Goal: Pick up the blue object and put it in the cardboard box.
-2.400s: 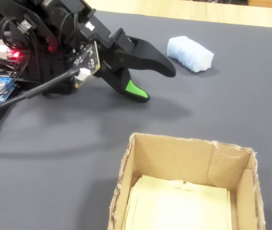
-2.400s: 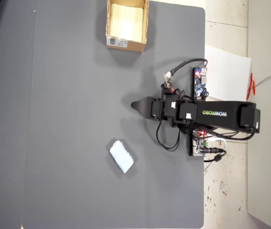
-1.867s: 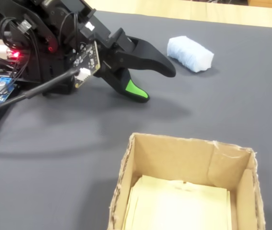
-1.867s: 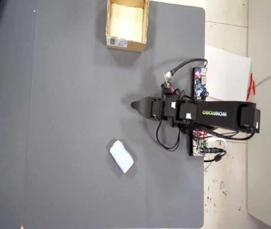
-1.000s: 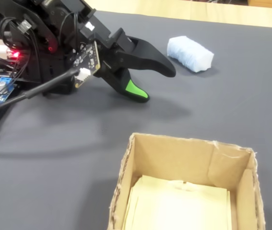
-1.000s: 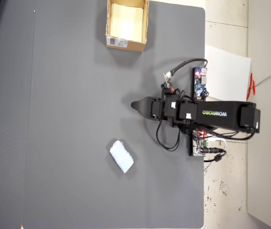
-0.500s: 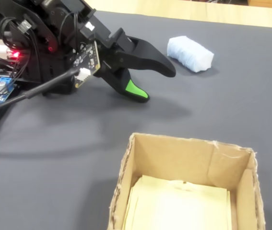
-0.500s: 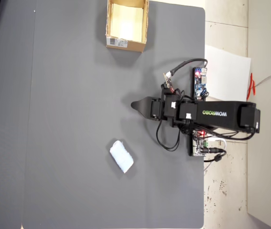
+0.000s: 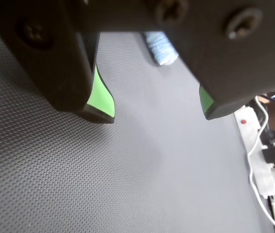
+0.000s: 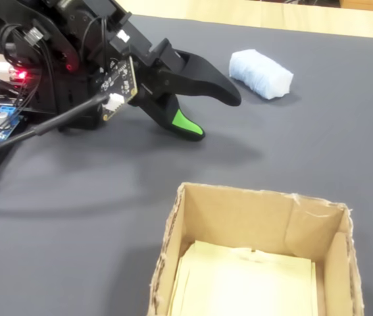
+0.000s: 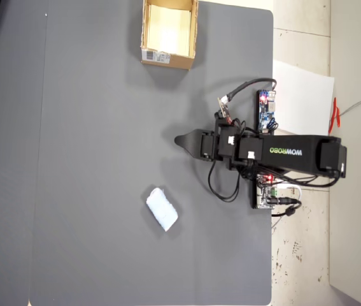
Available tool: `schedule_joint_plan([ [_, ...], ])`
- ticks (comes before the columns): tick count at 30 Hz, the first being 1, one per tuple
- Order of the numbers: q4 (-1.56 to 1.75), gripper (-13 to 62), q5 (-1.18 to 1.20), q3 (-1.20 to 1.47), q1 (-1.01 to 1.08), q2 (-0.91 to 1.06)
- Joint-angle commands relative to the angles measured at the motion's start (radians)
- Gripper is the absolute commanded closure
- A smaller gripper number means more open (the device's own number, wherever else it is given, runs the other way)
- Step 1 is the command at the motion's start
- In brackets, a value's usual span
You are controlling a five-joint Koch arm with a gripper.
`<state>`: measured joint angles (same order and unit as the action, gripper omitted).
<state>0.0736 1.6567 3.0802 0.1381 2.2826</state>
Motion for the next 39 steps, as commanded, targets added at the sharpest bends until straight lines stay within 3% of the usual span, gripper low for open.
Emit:
schedule_joint_plan([
  [1,-0.041,14.8,0.017,0.038,-0.008,0.086],
  [20,-0.037,16.4,0.06,0.038,-0.015,0.086],
  [39,0.021,16.5,0.394,0.006,-0.425,0.086],
])
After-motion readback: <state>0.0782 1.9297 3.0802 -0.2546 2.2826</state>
